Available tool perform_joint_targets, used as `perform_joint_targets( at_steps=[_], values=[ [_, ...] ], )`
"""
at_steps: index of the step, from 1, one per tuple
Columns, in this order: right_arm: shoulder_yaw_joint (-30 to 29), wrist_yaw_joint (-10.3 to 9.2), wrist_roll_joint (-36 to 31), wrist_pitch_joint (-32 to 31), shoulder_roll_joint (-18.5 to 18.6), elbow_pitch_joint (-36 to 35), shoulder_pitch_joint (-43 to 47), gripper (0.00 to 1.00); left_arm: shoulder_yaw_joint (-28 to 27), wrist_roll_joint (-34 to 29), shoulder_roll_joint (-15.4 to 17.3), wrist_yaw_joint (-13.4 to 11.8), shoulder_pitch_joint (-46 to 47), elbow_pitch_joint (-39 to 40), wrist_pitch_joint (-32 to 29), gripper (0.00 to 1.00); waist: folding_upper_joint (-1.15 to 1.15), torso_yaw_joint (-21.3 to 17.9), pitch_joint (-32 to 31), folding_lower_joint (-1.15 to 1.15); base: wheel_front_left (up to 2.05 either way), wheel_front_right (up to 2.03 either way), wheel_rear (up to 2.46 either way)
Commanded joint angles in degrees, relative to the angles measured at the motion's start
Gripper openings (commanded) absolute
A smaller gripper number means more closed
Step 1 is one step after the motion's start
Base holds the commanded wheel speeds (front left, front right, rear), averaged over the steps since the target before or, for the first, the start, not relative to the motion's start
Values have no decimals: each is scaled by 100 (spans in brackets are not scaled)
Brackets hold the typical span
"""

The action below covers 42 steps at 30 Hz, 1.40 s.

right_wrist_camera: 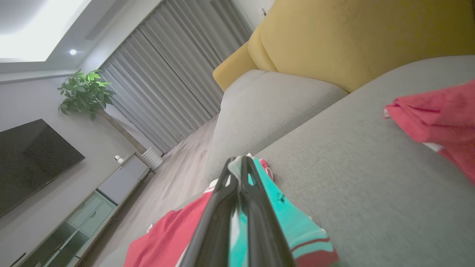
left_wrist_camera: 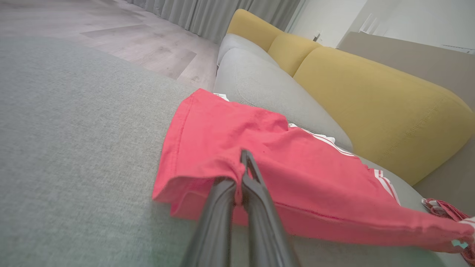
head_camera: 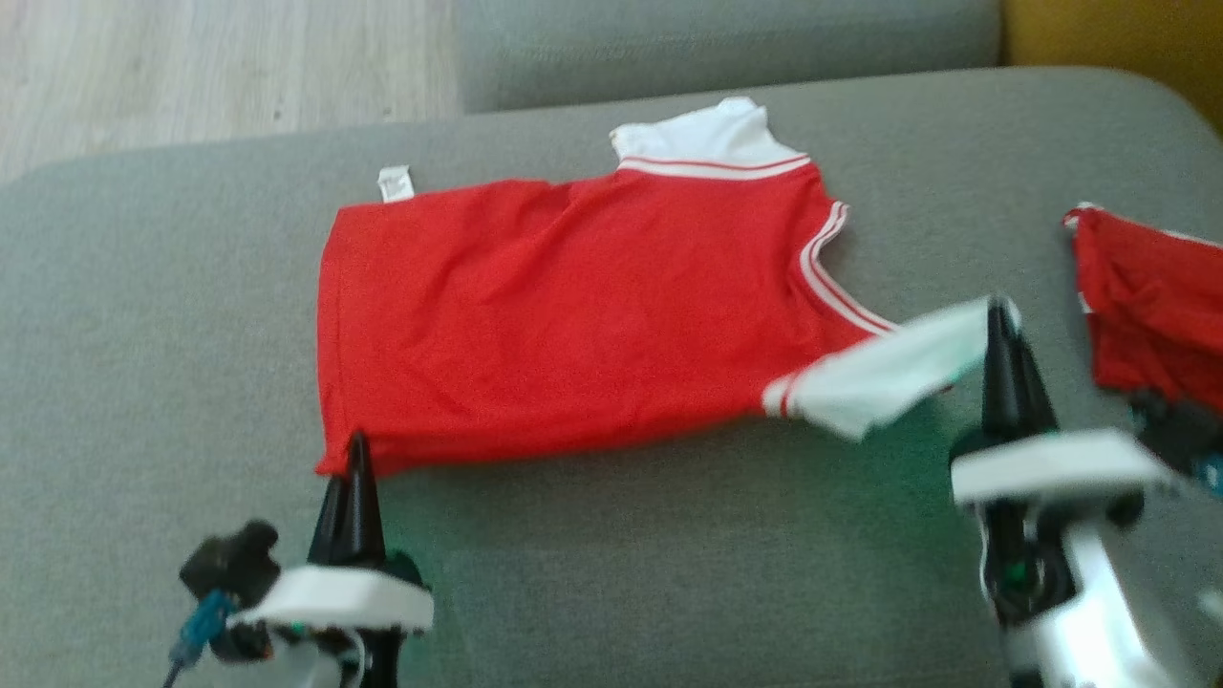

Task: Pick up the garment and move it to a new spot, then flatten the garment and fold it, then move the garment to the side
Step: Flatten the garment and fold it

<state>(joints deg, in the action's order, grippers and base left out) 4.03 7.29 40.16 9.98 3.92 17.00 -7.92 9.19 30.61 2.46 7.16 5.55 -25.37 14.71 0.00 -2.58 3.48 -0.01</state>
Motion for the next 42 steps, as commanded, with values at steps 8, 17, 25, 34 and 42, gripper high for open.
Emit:
perform_joint_targets(
  at_steps=[8, 17, 25, 34, 42],
  values=[
    [113, 20, -550, -137, -82, 1024, -1694, 0, -108, 109, 43, -138, 1126, -503, 29, 0, 0, 285, 490, 1, 0, 0, 0],
    [26, 20, -1001, 171, -91, 2227, -2654, 0, 74, 100, 42, -165, 1835, -976, 29, 0, 0, 419, 820, 1, 0, 0, 0],
    [-119, 20, -1398, 486, -96, 2845, -3203, 100, 61, -250, 42, -661, 2223, -1058, 29, 100, 0, 463, 913, 1, 0, 0, 0],
    [-345, 20, -2915, 500, -83, 1739, -1955, 100, -262, -1411, 42, -1226, 1160, -664, 29, 100, 0, 419, 554, 1, 0, 0, 0],
    [-403, 20, -3094, 501, -101, 1494, -873, 100, -376, -1836, 42, -1261, 253, -356, 29, 100, 0, 375, 53, 1, 0, 0, 0]
  ],
)
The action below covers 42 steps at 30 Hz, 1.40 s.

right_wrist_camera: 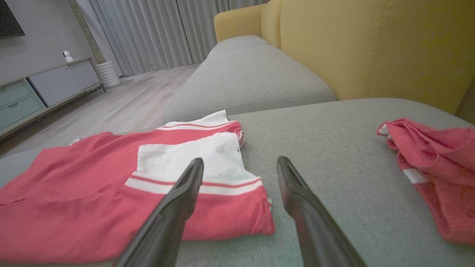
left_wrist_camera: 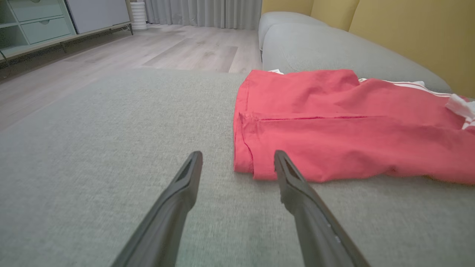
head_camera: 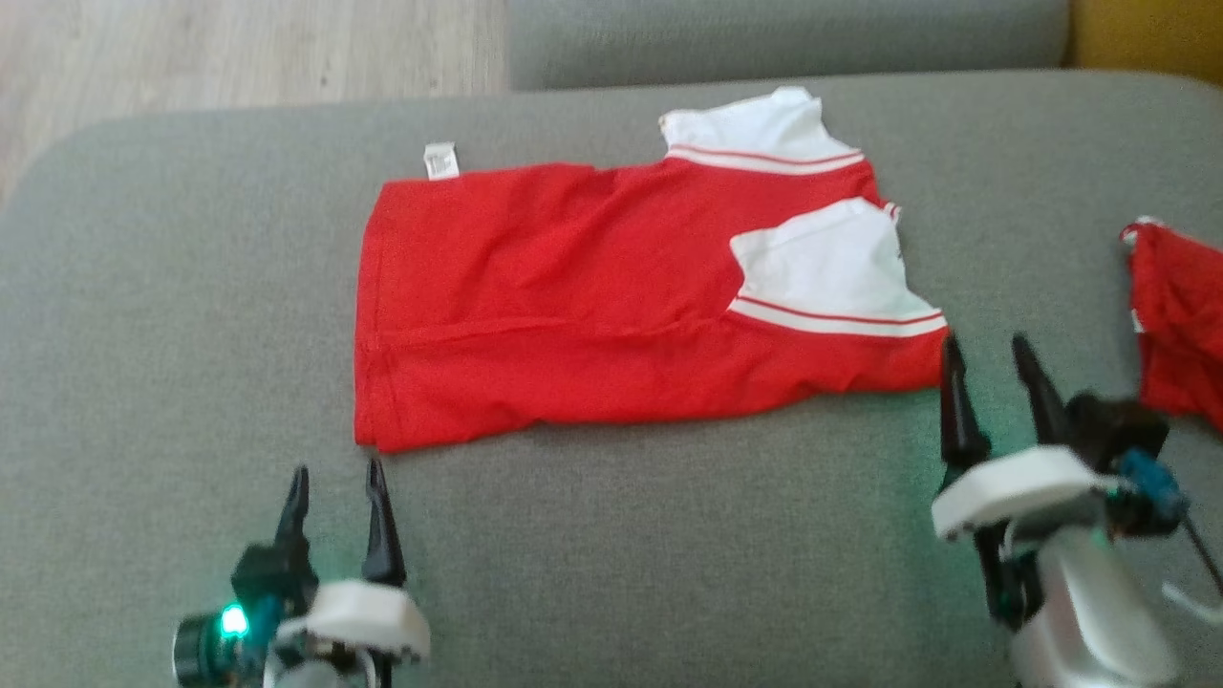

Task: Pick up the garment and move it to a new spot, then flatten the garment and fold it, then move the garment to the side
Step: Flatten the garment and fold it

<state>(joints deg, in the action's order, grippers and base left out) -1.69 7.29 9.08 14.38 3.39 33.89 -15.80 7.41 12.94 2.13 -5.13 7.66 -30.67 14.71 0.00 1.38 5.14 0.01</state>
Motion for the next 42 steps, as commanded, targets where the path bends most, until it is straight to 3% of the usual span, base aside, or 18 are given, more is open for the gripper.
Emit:
perform_joint_targets(
  at_steps=[1, 9, 17, 28, 42],
  values=[
    [197, 20, 19, 62, -49, -211, 23, 100, -212, -105, 75, -31, -58, 207, 29, 100, 0, -32, -181, -1, 0, 0, 0],
    [302, 20, 188, 62, -50, -242, 620, 100, -296, -179, 75, -55, -737, 610, 29, 100, 0, -74, -443, -1, 0, 0, 0],
    [332, 20, 261, 62, -51, -271, 649, 100, -265, -115, 75, -10, -771, 630, 29, 100, 0, -73, -403, -1, 0, 0, 0],
    [374, 20, 330, 62, -51, -441, 157, 100, -292, 4, 75, 403, 362, 53, 29, 100, 0, -112, 331, -1, 0, 0, 0],
    [338, 20, 362, 62, -51, -493, -446, 100, -444, 30, 75, 627, 1374, -1004, 29, 100, 0, -248, 1028, -1, 0, 0, 0]
  ],
)
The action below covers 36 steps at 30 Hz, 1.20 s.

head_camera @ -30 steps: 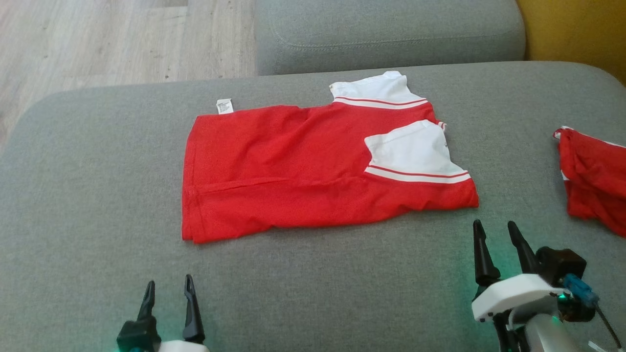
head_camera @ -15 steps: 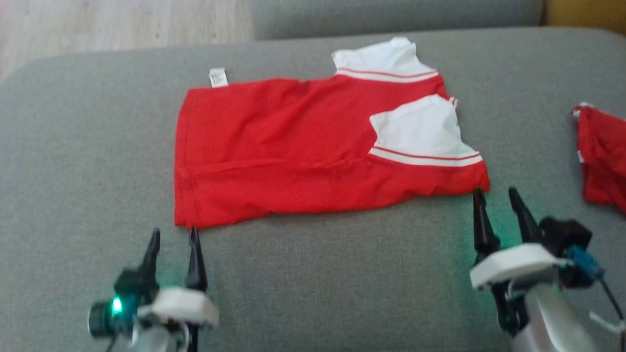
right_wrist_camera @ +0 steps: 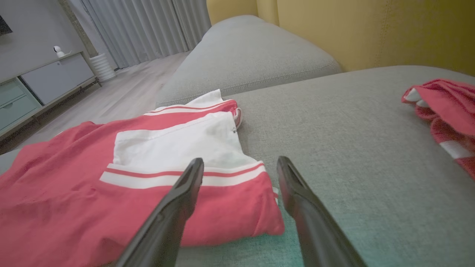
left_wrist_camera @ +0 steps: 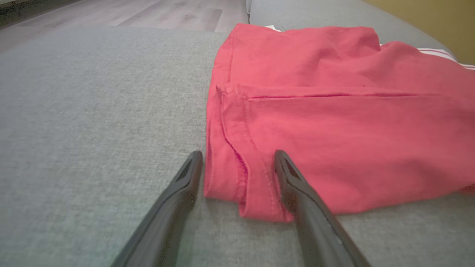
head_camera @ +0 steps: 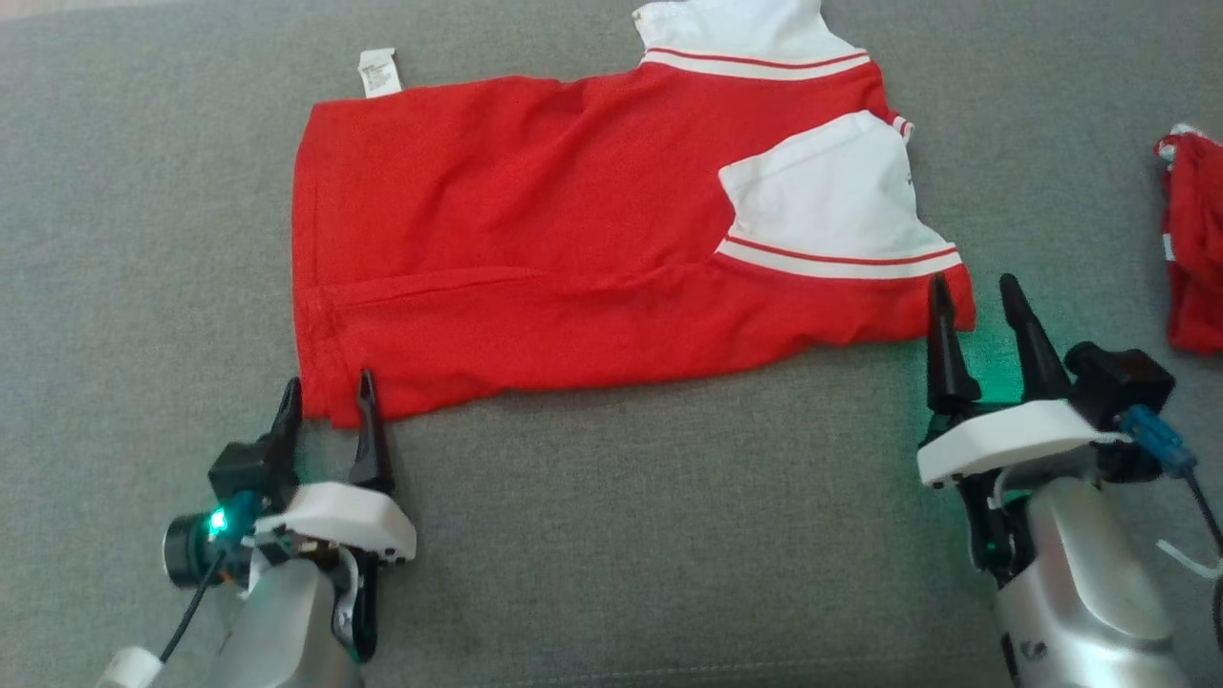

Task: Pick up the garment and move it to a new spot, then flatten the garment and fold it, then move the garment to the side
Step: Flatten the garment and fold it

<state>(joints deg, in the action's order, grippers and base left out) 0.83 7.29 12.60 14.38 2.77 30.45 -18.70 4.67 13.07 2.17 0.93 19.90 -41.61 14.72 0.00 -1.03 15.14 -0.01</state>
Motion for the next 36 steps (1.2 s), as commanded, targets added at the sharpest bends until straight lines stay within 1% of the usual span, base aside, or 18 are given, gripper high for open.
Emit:
perform_joint_targets(
  at_steps=[1, 2, 3, 7, 12, 15, 16, 17, 18, 19, 22, 27, 33, 36],
  values=[
    [44, 20, -9, 62, 11, -104, -170, 100, -145, 0, 71, 35, 155, 87, 28, 81, 0, -6, 43, 1, 0, 0, 0],
    [-2, 20, -25, 62, 11, -44, -184, 100, -109, -8, 71, 56, 144, 69, 28, 33, 0, -5, 54, 1, 0, 0, 0],
    [-40, 20, -42, 62, 11, 16, -202, 100, -67, -6, 71, 69, 131, 62, 28, 0, 0, 1, 68, 1, 0, 0, 0],
    [-111, 20, -45, 62, 11, 267, -259, 100, 109, 59, 71, 123, 45, 43, 28, 0, 0, 50, 76, 1, 0, 0, 0],
    [-147, 20, -51, 62, 11, 728, -353, 100, 280, 213, 71, 114, -12, 68, 28, 0, 0, 140, 80, 1, 0, 0, 0],
    [-161, 20, 65, 62, 11, 1112, -452, 100, 388, 291, 71, 118, -8, 78, 28, 0, 0, 189, 89, 1, 0, 0, 0],
    [-161, 20, 65, 62, 11, 1112, -452, 100, 388, 291, 71, 118, -8, 78, 28, 0, 0, 189, 89, 1, 0, 0, 0],
    [-165, 20, 133, 62, 10, 1224, -496, 80, 414, 312, 71, 119, -2, 83, 28, 0, 0, 203, 91, 1, 0, 0, 0],
    [-157, 20, 220, 62, 10, 1349, -538, 31, 439, 328, 71, 118, 4, 88, 28, 0, 0, 217, 91, 1, 0, 0, 0],
    [-150, 20, 250, 62, 10, 1433, -581, 0, 465, 330, 71, 116, 9, 91, 28, 0, 0, 228, 86, 1, 0, 0, 0],
    [-128, 20, 374, 62, 10, 1514, -641, 0, 476, 344, 71, 103, -10, 89, 28, 0, 0, 234, 31, 1, 0, 0, 0],
    [-252, 20, 498, 62, 10, 1297, -448, 0, 352, 311, 71, 70, -187, 205, 28, 0, 0, 211, -268, 1, 0, 0, 0],
    [-308, 20, 771, 62, 10, 1052, 203, 0, 217, 326, 71, 64, -762, 311, 28, 0, 0, 137, -923, 1, 0, 0, 0],
    [-285, 20, 966, 62, 10, 914, 705, 0, 222, 425, 71, 24, -1226, 339, 28, 0, 0, 111, -1263, 1, 0, 0, 0]
  ],
)
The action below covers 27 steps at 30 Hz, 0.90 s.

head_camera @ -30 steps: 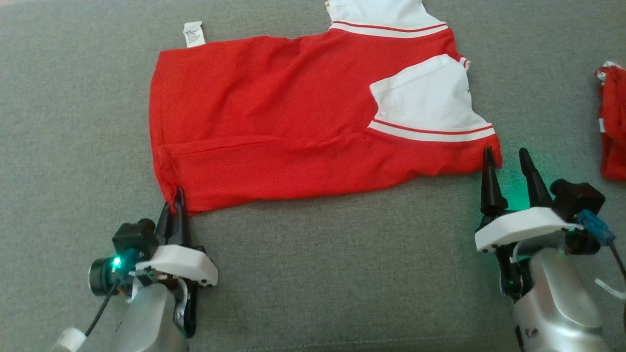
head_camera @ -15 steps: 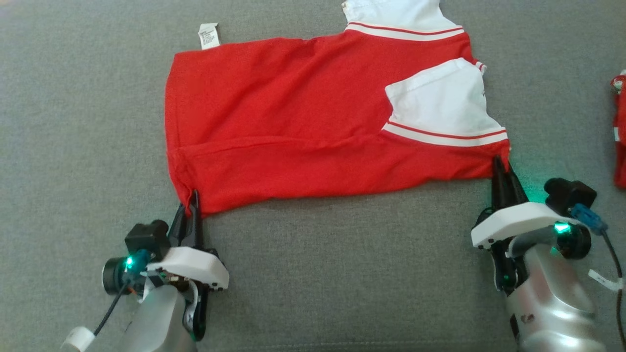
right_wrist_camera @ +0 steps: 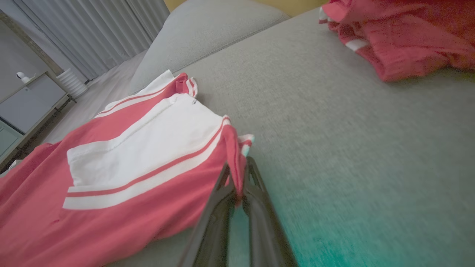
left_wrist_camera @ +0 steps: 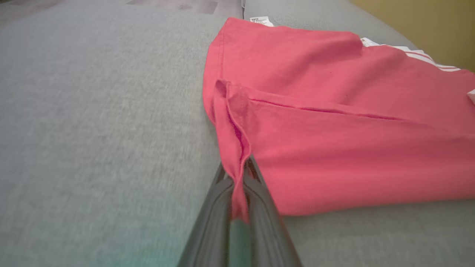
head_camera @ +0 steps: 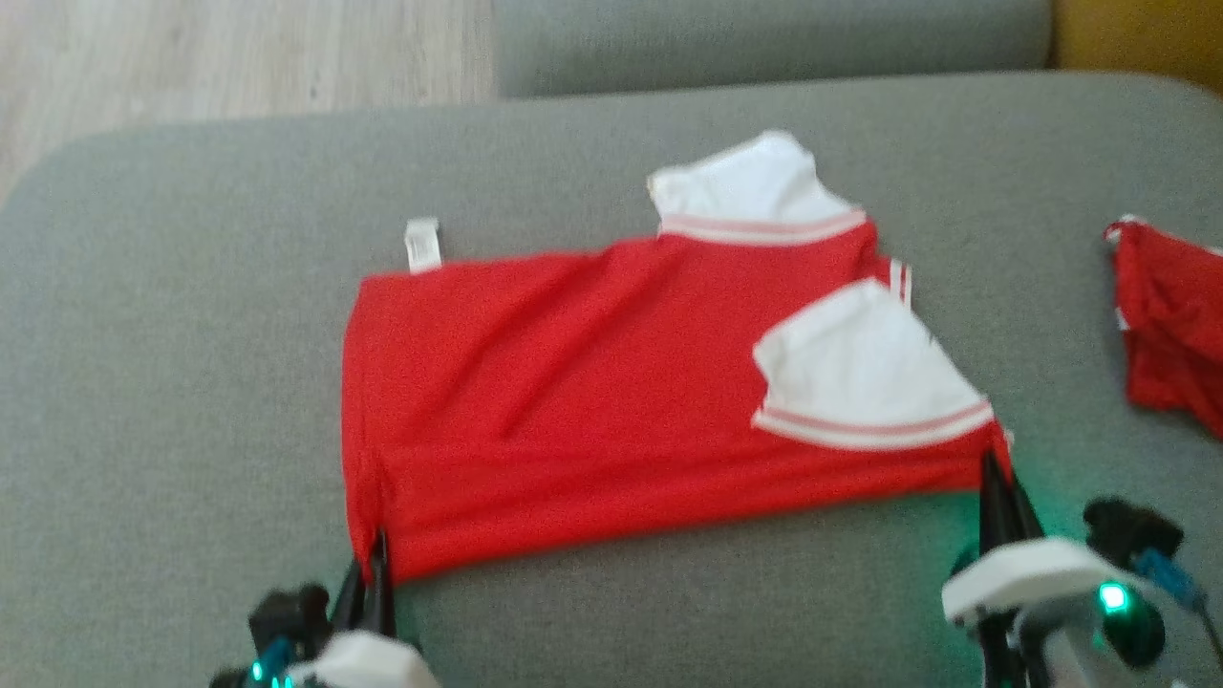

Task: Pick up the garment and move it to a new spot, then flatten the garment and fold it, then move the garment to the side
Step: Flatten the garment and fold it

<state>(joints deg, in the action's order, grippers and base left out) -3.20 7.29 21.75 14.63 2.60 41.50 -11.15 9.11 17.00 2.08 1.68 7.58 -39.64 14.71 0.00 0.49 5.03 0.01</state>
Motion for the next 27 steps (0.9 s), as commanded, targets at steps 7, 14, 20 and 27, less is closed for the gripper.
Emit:
perform_joint_targets(
  at_steps=[7, 14, 20, 27],
  values=[
    [189, 20, 298, 37, 28, -470, 248, 100, -141, 107, 80, -179, -181, 270, 29, 100, 0, -37, -267, -1, 0, 0, 0],
    [77, 20, 131, 37, 28, -921, -190, 100, -383, -214, 228, -176, 790, 501, 29, 100, 0, 44, 216, -1, 0, 0, 0],
    [256, 20, 15, 37, 28, -1069, -863, 100, -307, -342, 791, 221, 2271, -364, -325, 100, 0, -18, 735, -1, 0, 0, 0],
    [586, 20, 55, 37, 28, -1108, -1451, 100, -49, -172, 1228, 541, 3323, -1101, -1103, 100, 0, -154, 1164, -1, 0, 0, 0]
  ],
)
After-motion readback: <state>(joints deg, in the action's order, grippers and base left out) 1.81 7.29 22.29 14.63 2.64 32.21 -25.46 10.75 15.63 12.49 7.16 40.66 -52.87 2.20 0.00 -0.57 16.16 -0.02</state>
